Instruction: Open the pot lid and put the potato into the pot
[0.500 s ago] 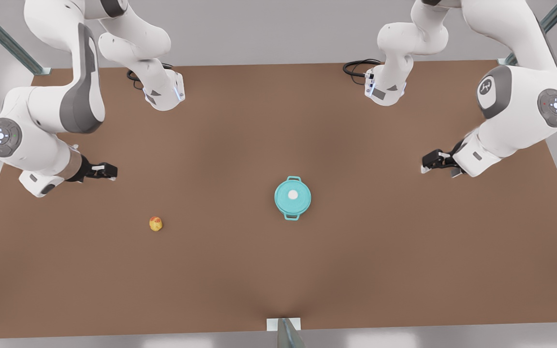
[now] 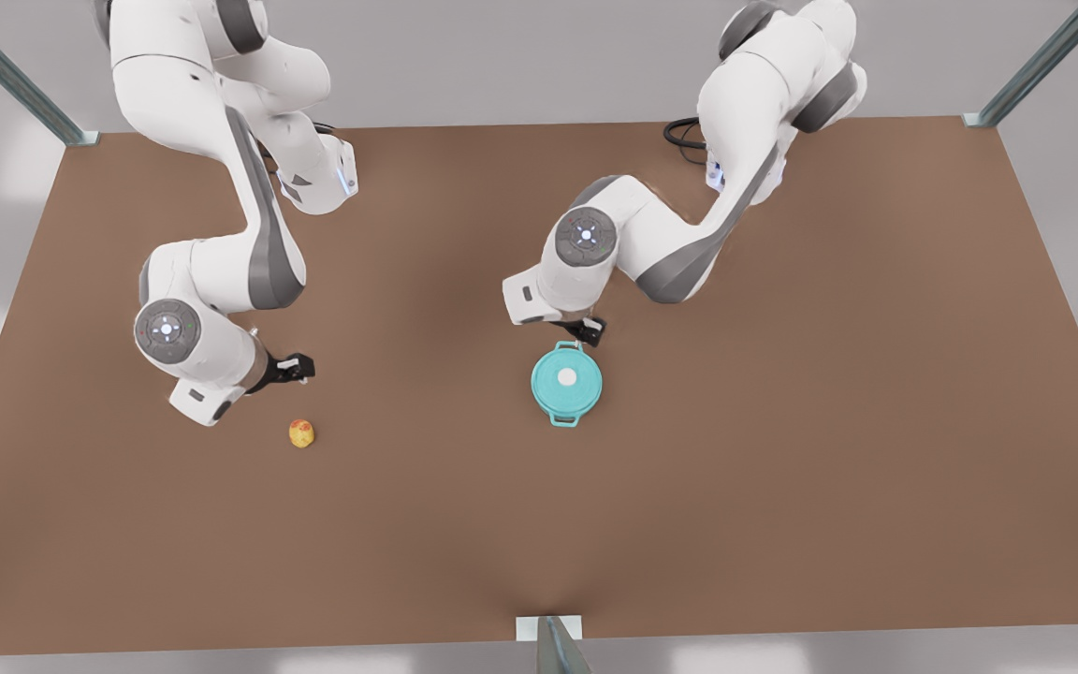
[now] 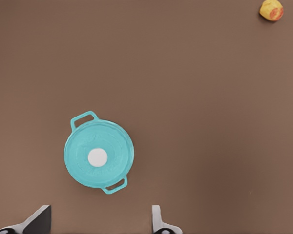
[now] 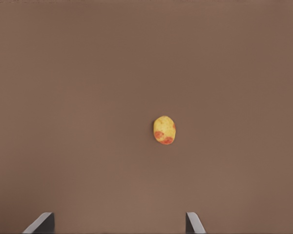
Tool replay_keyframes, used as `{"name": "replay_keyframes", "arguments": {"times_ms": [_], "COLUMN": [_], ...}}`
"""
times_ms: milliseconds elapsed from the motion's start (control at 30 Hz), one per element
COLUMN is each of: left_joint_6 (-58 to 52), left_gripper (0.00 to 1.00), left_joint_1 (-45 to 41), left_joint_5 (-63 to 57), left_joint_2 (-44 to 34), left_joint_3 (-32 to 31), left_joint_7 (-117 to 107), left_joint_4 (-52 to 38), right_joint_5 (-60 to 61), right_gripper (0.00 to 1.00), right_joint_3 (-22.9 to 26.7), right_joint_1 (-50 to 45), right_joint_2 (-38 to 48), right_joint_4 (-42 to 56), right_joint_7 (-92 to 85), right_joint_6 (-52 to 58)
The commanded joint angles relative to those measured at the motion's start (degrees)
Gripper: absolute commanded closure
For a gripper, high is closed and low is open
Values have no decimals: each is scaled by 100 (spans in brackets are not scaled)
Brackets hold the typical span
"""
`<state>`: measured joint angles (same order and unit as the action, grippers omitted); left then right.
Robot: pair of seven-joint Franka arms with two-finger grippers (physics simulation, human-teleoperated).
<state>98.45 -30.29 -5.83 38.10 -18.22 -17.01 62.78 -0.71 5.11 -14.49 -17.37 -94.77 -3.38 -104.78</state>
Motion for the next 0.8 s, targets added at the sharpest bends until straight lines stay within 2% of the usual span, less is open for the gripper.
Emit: {"name": "replay_keyframes", "arguments": {"times_ms": [0, 200, 267, 300, 333, 367, 567, 667, 767], "left_joint_6": [825, 1070, 1906, 2116, 3003, 3198, 3260, 3163, 3321], "left_gripper": [0, 0, 0, 0, 0, 0, 0, 0, 0], "left_joint_1": [-56, 49, 76, 102, 102, 23, -100, -56, 181], "left_joint_5": [-656, -568, -401, -392, -392, -533, -1052, -1306, -1509], "left_joint_2": [260, 760, 708, 559, 199, 93, 295, 304, -4], "left_joint_3": [135, 390, 381, 381, 381, 372, 372, 372, 372], "left_joint_7": [-4627, -3959, -4302, -4364, -4793, -5251, -5541, -5015, -4267], "left_joint_4": [-108, 94, 692, 1034, 1859, 2063, 2037, 2116, 2757], "right_joint_5": [-25, -25, -17, -17, -17, -17, 27, 220, 519], "right_gripper": [0, 0, 0, 0, 0, 0, 0, 0, 0], "right_joint_3": [-2, 7, 7, 7, 7, 7, 16, -168, -195], "right_joint_1": [-2, 25, 77, 95, 95, 130, 227, 490, 526], "right_joint_2": [-196, -758, -908, -917, -1013, -1058, -1216, -1347, -1523], "right_joint_4": [-42, -42, -77, -147, -165, -209, -631, -666, -701], "right_joint_7": [-761, -1428, -1631, -1631, -1683, -1745, -2220, -2422, -2659], "right_joint_6": [-1624, -1967, -2011, -2037, -2116, -2178, -2486, -2486, -2486]}}
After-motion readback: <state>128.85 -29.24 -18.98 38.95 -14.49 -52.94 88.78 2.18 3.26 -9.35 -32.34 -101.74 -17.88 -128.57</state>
